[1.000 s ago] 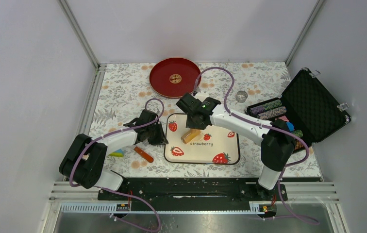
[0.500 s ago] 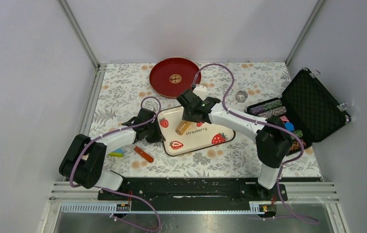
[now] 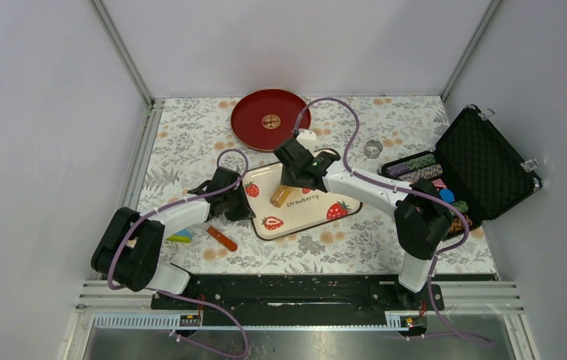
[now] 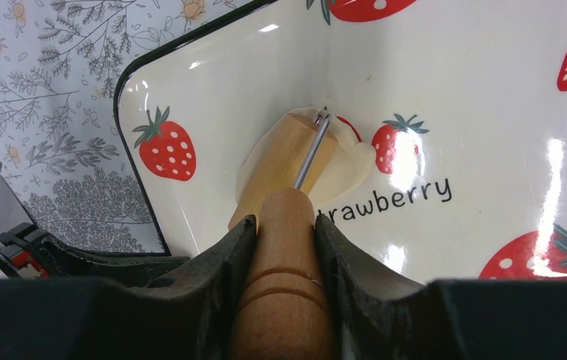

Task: Roll out the dumpling wrappers from the dough

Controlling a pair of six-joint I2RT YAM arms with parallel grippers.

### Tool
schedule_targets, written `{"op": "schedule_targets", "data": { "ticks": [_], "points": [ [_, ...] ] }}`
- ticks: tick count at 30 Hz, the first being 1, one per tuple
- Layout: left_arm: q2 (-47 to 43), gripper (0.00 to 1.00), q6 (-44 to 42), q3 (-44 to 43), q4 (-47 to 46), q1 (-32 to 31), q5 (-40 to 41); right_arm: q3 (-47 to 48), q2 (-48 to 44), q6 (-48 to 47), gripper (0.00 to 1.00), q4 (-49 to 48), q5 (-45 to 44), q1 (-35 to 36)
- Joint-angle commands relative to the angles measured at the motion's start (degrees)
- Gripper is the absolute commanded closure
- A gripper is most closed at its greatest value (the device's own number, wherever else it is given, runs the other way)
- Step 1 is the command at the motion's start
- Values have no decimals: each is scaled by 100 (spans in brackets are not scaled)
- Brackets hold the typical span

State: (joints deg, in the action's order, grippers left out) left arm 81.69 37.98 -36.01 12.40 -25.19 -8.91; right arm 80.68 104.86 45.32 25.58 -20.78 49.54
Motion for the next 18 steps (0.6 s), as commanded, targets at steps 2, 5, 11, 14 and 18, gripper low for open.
{"op": "schedule_targets", "data": {
  "ticks": [2, 5, 11, 14, 18],
  "points": [
    [149, 100, -335, 96, 432, -118, 39, -530, 833, -335, 100, -406, 1480, 182],
    [154, 100, -330, 101, 438, -116, 37, -493, 943, -478, 100, -414, 1523, 196],
    [153, 100, -335, 97, 438, -118, 39, -534, 1096, -490, 100, -523, 1621, 215],
    [155, 100, -332, 101, 439, -117, 44, -533, 1156, -408, 100, -560, 1654, 215],
    [162, 100, -335, 99, 436, -118, 43, -465, 1315, -294, 100, -407, 1676, 214]
  ]
}}
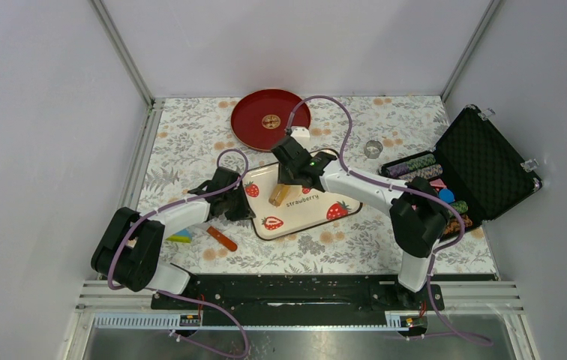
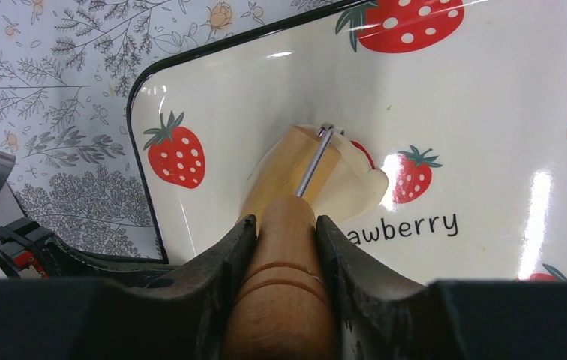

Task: Roll out the dumpling wrappers from the dough

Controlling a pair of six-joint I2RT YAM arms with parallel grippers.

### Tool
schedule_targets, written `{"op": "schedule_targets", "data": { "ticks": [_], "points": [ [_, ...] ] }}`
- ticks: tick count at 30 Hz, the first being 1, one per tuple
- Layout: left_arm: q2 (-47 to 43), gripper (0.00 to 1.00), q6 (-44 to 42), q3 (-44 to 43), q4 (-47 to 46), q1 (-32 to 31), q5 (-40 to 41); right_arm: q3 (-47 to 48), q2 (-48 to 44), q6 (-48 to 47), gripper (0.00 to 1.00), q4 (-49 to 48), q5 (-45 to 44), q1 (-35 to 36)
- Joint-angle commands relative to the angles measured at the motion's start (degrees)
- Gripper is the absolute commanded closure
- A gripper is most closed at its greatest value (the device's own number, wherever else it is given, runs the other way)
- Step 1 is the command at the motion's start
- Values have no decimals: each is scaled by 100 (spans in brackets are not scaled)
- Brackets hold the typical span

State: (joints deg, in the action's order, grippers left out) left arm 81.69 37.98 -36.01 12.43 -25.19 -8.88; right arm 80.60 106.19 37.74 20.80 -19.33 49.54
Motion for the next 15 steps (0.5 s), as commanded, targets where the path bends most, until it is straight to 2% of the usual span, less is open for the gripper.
{"op": "schedule_targets", "data": {
  "ticks": [1, 15],
  "points": [
    [160, 100, -333, 101, 436, -118, 40, -465, 1211, 482, 100, 115, 1545, 214],
    [158, 100, -334, 102, 429, -117, 47, -503, 1410, 538, 100, 150, 1482, 385]
  ]
}}
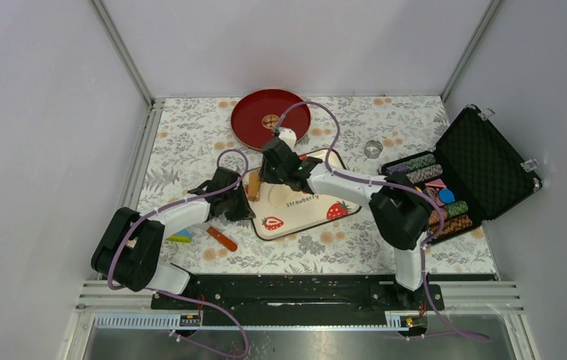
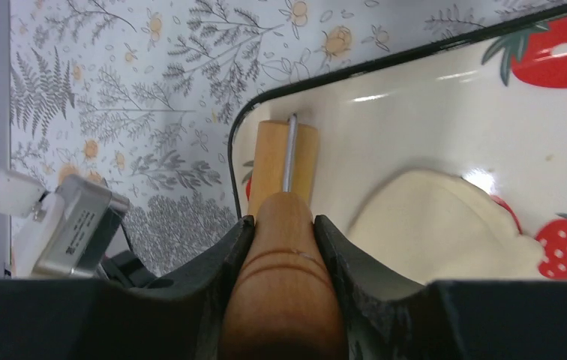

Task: Roll out the dumpling wrappers from the dough

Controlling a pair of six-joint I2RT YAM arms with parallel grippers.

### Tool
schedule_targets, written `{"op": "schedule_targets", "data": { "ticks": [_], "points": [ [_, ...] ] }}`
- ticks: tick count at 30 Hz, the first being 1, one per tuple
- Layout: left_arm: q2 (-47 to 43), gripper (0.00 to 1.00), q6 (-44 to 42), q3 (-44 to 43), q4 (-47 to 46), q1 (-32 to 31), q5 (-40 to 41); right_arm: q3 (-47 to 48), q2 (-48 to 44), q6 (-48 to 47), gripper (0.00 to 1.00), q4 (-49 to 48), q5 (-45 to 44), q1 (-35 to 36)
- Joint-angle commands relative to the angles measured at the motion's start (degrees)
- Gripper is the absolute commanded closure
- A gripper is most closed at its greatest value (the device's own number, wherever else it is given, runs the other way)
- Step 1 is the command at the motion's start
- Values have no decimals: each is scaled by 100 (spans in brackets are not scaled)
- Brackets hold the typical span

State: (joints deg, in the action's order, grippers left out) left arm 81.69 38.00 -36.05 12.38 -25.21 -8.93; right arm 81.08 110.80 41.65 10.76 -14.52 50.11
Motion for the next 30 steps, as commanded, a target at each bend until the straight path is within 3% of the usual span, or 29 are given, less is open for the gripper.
{"op": "schedule_targets", "data": {
  "ticks": [1, 11, 19, 30],
  "points": [
    [157, 100, -337, 103, 440, -115, 52, -592, 945, 164, 100, 1151, 958, 337],
    [155, 100, -337, 105, 438, -114, 50, -393, 317, -115, 100, 1181, 788, 350],
    [152, 100, -337, 103, 440, -116, 48, 289, -429, -337, 100, 1815, 591, 297],
    [146, 100, -337, 104, 443, -116, 43, 114, -1101, -276, 100, 1817, 829, -170]
  ]
}}
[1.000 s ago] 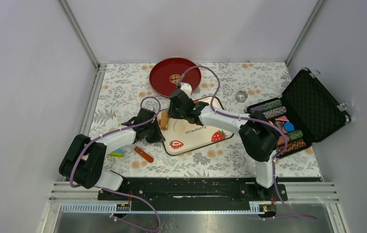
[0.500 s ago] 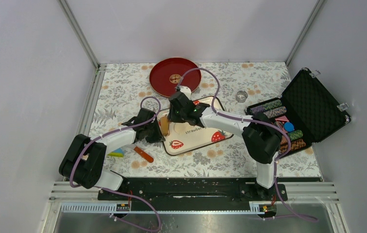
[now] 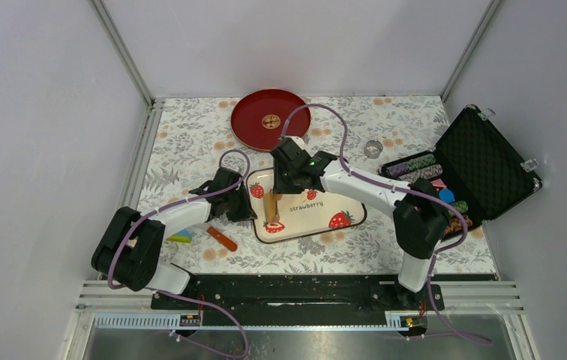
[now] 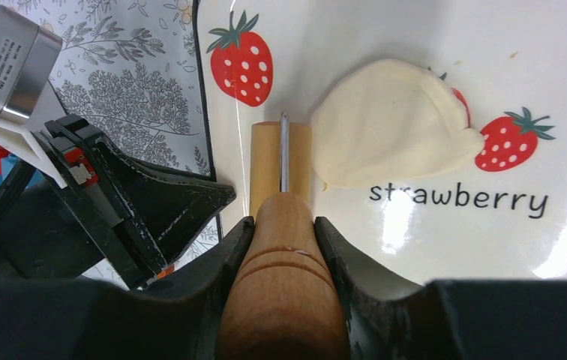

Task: Roll out the dumpling wrappers from the dough

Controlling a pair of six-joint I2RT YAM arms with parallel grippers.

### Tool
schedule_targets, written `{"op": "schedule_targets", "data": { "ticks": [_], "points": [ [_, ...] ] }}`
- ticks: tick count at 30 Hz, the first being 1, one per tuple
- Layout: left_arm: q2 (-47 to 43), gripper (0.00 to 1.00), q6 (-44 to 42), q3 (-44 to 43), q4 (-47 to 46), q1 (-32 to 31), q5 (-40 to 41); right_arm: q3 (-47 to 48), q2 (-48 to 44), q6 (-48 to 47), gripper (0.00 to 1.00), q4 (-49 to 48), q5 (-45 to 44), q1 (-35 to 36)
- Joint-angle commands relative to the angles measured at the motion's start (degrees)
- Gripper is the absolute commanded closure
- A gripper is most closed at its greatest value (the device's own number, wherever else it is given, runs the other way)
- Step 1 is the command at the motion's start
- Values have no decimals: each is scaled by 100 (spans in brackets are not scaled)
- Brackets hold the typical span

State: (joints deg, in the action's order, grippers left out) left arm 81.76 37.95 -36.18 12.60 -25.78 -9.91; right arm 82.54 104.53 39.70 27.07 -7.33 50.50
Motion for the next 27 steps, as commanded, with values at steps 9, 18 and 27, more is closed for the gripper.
{"op": "schedule_targets", "data": {
  "ticks": [9, 18, 27],
  "points": [
    [145, 100, -331, 122, 419, -59, 145, -234, -906, -365, 100, -181, 265, -648],
    [145, 100, -331, 120, 414, -58, 147, 28, -328, -536, 100, 9, -20, -812],
    [150, 100, -332, 114, 418, -58, 141, -502, 56, -509, 100, -472, -24, -775]
  ]
}}
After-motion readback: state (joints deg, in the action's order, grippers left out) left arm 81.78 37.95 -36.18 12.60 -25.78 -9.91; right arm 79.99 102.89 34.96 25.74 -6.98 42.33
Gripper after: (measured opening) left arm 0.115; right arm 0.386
